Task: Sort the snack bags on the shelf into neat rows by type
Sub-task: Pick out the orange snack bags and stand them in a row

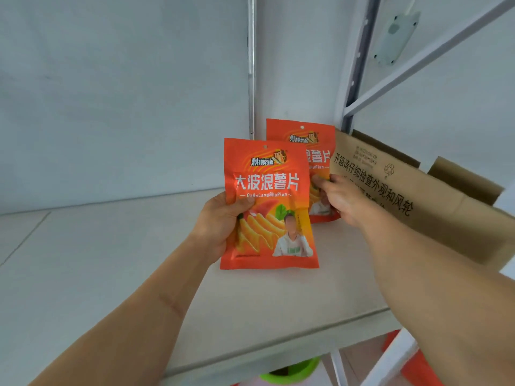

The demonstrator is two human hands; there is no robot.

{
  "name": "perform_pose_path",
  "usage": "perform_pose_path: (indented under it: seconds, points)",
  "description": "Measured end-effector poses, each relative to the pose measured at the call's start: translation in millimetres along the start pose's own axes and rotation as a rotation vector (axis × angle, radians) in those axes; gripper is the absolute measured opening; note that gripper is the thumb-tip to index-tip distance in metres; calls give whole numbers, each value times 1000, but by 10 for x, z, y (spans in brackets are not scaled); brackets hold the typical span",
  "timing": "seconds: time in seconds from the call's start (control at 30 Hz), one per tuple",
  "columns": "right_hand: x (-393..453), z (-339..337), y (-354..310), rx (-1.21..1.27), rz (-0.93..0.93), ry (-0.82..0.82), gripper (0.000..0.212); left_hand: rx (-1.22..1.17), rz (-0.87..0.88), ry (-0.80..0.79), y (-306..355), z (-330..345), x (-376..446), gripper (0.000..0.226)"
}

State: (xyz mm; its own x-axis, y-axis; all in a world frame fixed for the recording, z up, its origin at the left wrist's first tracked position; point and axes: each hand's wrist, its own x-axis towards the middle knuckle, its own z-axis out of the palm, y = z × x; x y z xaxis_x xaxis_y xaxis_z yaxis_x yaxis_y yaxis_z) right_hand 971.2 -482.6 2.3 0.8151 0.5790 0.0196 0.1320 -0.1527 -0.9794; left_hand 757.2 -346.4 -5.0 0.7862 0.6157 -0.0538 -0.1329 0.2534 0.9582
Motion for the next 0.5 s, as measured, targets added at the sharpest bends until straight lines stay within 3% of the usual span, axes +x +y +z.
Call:
perform_pose_path:
  seconds: [0.3, 0.5]
  points:
    - [399, -264, 119, 195, 129, -69, 61, 120, -6, 240, -394, 666, 412, 19]
    - [539, -238, 132, 192, 30, -177, 55, 267, 55, 327, -498, 936, 676, 11]
